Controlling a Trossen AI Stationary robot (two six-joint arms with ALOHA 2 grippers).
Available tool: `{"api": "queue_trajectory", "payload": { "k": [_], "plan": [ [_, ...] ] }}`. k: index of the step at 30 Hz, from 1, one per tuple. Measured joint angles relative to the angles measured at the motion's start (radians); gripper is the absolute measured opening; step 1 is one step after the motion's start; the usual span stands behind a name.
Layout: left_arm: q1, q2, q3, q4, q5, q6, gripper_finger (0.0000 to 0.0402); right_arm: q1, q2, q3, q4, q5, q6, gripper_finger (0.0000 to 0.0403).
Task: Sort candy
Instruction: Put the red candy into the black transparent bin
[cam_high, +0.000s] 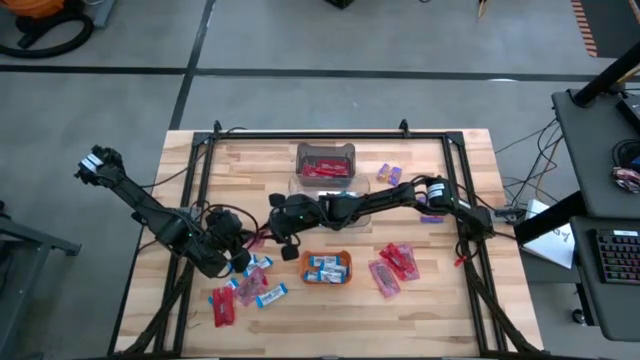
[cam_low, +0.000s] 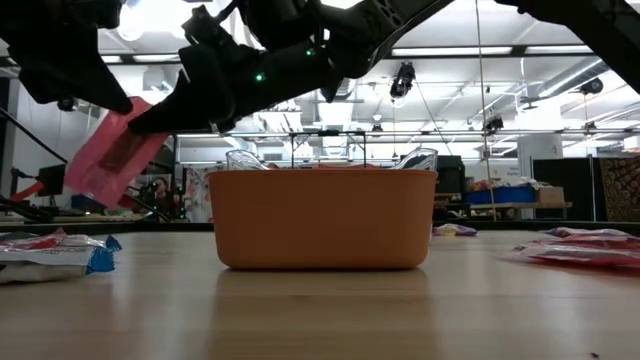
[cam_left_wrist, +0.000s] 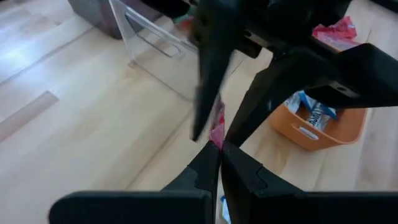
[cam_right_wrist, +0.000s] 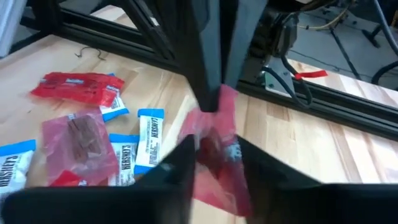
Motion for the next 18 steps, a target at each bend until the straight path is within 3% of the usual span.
{"api": "queue_trajectory", "payload": {
  "k": [3, 8, 14, 18],
  "plan": [
    [0.0, 0.0, 0.0, 0.001, -0.035, -0.008, 0.0, 0.0, -0.004, 0.0, 0.0, -0.008, -0.002, 0.0024],
    [0.001, -0.01, 0.0, 0.001, -0.035, -0.008, 0.0021, -0.003, -0.009, -0.001, -0.022, -0.009, -0.002, 0.0014],
    [0.001, -0.077, 0.0, -0.009, -0.016, 0.027, 0.0087, -0.022, -0.057, -0.002, -0.091, 0.001, -0.016, 0.0011],
    [0.001, -0.137, 0.0, -0.022, -0.015, 0.075, 0.0124, -0.043, -0.117, -0.002, -0.174, 0.127, -0.067, 0.0011]
  ]
}}
